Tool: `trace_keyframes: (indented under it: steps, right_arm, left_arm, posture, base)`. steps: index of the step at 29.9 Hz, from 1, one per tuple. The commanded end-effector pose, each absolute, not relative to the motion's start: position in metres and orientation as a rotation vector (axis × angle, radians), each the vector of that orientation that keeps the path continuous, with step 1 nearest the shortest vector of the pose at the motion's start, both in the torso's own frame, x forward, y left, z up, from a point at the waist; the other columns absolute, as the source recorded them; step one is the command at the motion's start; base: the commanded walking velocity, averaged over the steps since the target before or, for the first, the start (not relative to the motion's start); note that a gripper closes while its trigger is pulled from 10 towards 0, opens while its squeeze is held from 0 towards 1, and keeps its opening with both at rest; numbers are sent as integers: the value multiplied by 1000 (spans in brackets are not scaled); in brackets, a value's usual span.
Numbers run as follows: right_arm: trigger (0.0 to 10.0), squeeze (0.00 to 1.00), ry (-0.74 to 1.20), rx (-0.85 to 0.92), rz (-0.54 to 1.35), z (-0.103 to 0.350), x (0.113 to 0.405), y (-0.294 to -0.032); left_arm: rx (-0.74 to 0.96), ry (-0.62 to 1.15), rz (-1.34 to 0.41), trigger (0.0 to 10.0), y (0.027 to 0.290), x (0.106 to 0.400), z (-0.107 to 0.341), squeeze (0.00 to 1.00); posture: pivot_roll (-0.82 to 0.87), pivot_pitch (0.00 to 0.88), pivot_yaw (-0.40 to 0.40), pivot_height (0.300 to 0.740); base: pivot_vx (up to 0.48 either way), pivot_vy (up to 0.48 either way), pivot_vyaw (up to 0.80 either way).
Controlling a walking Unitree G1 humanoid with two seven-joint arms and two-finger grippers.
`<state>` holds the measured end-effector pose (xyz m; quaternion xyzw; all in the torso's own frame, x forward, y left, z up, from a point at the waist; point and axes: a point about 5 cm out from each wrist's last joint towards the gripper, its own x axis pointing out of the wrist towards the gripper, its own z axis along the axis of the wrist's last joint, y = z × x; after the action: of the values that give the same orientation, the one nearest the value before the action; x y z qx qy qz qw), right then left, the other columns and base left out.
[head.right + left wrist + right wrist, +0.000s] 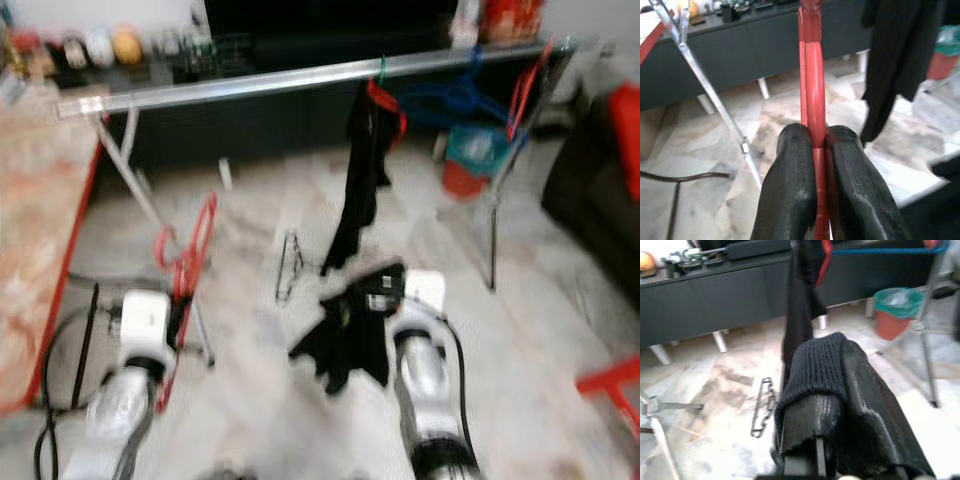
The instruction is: Hang hanger
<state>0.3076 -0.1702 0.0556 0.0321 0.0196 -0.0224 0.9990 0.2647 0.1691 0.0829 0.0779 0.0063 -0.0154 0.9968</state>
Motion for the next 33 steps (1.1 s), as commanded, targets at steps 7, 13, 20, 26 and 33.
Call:
trace_keyframes:
  steps: [7,13,20,26,33]
  right_arm:
    - [10000,0,2,78,-37,63,311,-166]
    - [10000,0,5,78,-37,63,311,-166]
    - [10000,0,2,75,-40,64,311,-167]
    - [10000,0,-1,77,-39,64,312,-166]
    - [10000,0,1,83,-39,63,311,-164]
  left_arm:
    - [164,5,-14,10000,174,263,85,0]
    - [166,4,-14,10000,174,263,85,0]
    - [167,6,-12,10000,175,262,84,0]
    - [165,3,-15,10000,174,263,85,0]
    - [174,5,-18,10000,176,263,84,0]
  posture:
    - [-7,69,-18,740]
    - [-7,69,-20,740]
    - [-8,65,-19,740]
    - [-7,60,-16,740]
    - [-10,44,-9,740]
  base:
    - [-279,0,0]
    - [-282,0,0]
    - [-290,0,0]
    - [-311,0,0]
    - [-211,0,0]
